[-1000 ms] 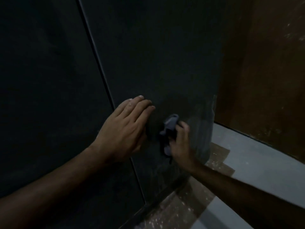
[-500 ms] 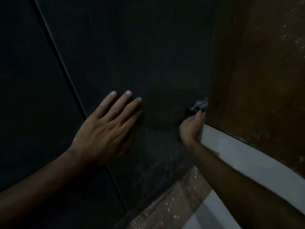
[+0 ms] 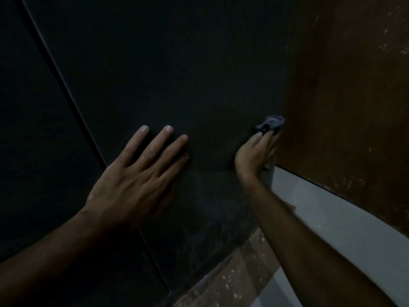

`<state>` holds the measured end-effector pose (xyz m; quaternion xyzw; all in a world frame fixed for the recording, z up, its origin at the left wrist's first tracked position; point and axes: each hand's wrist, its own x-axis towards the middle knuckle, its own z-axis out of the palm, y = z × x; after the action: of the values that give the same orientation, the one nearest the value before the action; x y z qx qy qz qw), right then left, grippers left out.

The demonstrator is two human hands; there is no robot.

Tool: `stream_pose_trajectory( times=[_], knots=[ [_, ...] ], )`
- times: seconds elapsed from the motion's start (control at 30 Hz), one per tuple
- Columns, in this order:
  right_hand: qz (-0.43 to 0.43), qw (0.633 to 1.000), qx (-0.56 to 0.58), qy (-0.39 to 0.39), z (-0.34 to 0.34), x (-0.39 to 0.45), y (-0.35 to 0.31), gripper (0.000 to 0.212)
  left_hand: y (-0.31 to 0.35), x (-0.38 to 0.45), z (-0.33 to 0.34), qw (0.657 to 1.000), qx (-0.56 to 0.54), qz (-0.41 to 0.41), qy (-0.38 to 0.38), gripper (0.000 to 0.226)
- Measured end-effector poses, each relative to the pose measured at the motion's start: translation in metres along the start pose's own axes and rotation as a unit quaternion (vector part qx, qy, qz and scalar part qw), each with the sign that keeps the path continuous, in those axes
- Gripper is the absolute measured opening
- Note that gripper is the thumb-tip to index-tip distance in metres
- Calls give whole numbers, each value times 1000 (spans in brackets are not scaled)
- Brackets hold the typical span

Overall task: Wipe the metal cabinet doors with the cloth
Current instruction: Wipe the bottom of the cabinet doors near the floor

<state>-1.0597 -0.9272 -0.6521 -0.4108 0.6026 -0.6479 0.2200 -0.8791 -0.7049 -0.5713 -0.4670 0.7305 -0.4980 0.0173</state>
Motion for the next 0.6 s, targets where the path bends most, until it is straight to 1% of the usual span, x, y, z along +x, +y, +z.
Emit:
stream_pose_trajectory(
  times=[0.07, 0.1, 0.13, 0.17, 0.23, 0.27, 0.3, 0.33, 0.37, 0.43, 0.47, 0.5, 0.53, 0.6],
  knots=[
    [-65, 997, 11, -49, -4, -48, 12, 56, -1, -1, 2, 1000, 1, 5, -4, 66],
    [-76, 995, 4, -67, -9, -58, 24, 58, -1, -2, 3, 1000, 4, 6, -6, 67],
    [-72, 995, -9, -71, -12, -45, 28, 58, -1, -2, 3, 1000, 8, 4, -5, 67],
    [-44, 997, -12, -60, -9, -20, 29, 57, 0, -2, 2, 1000, 11, 1, -2, 67],
    [70, 997, -12, -26, 0, 48, 23, 54, 1, 0, 0, 1000, 5, -2, -2, 66],
    [120, 993, -13, -21, 2, 75, 18, 54, 2, 0, 0, 1000, 0, -1, -5, 66],
    [141, 990, -7, -25, 1, 81, 15, 55, 2, 0, 0, 1000, -1, 1, -8, 65],
    [130, 991, -7, -35, -1, 65, 13, 55, 1, 0, 0, 1000, 2, 2, -10, 65],
    [89, 995, -1, -47, -6, 34, 15, 57, 1, -1, 0, 1000, 7, 3, -12, 65],
    [39, 992, 16, -117, -23, -38, 30, 60, 1, -3, 0, 1000, 9, 7, -13, 66],
    [26, 989, -2, -146, -28, -55, 42, 61, 0, -3, 0, 1000, 7, 9, -11, 66],
    [26, 989, -17, -145, -28, -50, 49, 61, 0, -3, 0, 1000, 5, 9, -9, 66],
    [48, 990, -7, -129, -24, -29, 50, 60, 0, -2, 0, 1000, 3, 9, -9, 66],
    [125, 988, 12, -93, -16, 31, 44, 57, 1, -2, 0, 1000, 5, 6, -9, 67]
  ],
)
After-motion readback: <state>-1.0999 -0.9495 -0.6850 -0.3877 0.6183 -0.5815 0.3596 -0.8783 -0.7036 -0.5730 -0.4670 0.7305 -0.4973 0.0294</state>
